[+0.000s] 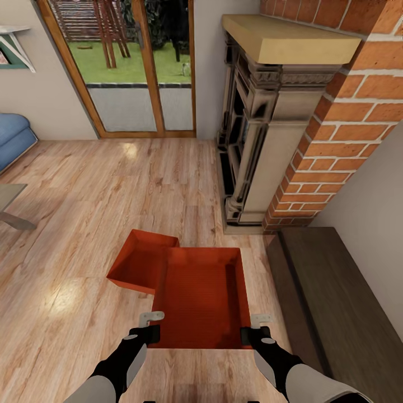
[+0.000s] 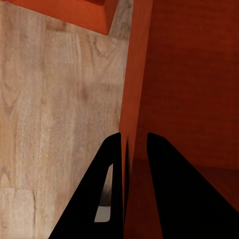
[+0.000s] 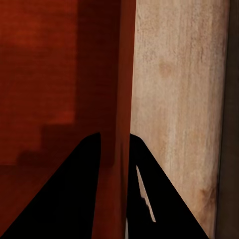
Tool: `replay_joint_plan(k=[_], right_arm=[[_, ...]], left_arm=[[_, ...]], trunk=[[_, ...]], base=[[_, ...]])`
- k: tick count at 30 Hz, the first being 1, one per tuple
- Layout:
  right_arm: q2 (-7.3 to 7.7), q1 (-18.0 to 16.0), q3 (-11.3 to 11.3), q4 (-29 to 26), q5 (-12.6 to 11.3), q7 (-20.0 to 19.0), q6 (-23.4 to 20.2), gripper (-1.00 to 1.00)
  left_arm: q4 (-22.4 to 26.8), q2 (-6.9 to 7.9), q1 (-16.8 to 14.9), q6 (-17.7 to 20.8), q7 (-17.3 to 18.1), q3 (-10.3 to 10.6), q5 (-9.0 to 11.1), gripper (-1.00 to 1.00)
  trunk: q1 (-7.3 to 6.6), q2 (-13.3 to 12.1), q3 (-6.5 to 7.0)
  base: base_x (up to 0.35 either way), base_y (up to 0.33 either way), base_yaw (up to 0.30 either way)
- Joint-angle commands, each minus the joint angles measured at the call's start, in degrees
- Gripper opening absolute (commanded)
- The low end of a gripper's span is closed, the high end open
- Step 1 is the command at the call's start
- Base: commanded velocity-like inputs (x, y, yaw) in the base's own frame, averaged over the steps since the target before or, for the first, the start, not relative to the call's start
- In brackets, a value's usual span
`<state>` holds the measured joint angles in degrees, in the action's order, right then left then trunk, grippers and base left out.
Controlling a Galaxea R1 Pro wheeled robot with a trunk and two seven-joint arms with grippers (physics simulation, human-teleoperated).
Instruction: Move the two storage containers from the living room to the garage. In the garage, place one container on the floor and stack the other container on top of it (either order is fine).
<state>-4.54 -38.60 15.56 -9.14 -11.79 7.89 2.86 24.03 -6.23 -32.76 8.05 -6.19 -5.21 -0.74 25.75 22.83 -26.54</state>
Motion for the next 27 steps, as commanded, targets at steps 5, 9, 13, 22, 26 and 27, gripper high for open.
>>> replay_joint_plan(k=[5, 9, 13, 22, 26, 27], right_arm=[[0.14, -0.01, -0.26, 0.26, -0.86, 0.38, 0.31, -1.00], [0.14, -0.03, -0.26, 0.26, -0.87, 0.38, 0.31, -1.00], [0.16, -0.03, -0.26, 0.26, -0.87, 0.33, 0.31, -1.00], [0.14, -0.04, -0.26, 0.26, -0.87, 0.29, 0.31, -1.00], [0.14, -0.03, -0.26, 0.26, -0.87, 0.29, 0.31, -1.00], [0.14, -0.05, -0.26, 0.26, -0.87, 0.29, 0.31, -1.00]], left_arm=[[0.44, 0.12, -0.03, 0.32, -1.16, -0.59, -1.19, -1.00], [0.45, 0.10, -0.03, 0.31, -1.18, -0.59, -1.19, -1.00], [0.41, 0.13, -0.03, 0.30, -1.16, -0.59, -1.19, -1.00], [0.40, 0.15, -0.03, 0.30, -1.19, -0.60, -1.19, -1.00], [0.40, 0.16, -0.03, 0.30, -1.19, -0.67, -1.19, -1.00], [0.40, 0.16, -0.03, 0.30, -1.19, -0.71, -1.19, -1.00]], trunk=[[0.03, 0.09, 0.32], [0.03, 0.09, 0.68], [0.03, 0.09, 1.05], [0.03, 0.09, 1.87], [0.03, 0.09, 2.23], [0.03, 0.09, 2.32]], base=[[0.000, 0.000, 0.000], [0.000, 0.000, 0.000], [0.000, 0.000, 0.000], [0.000, 0.000, 0.000], [0.000, 0.000, 0.000], [0.000, 0.000, 0.000]])
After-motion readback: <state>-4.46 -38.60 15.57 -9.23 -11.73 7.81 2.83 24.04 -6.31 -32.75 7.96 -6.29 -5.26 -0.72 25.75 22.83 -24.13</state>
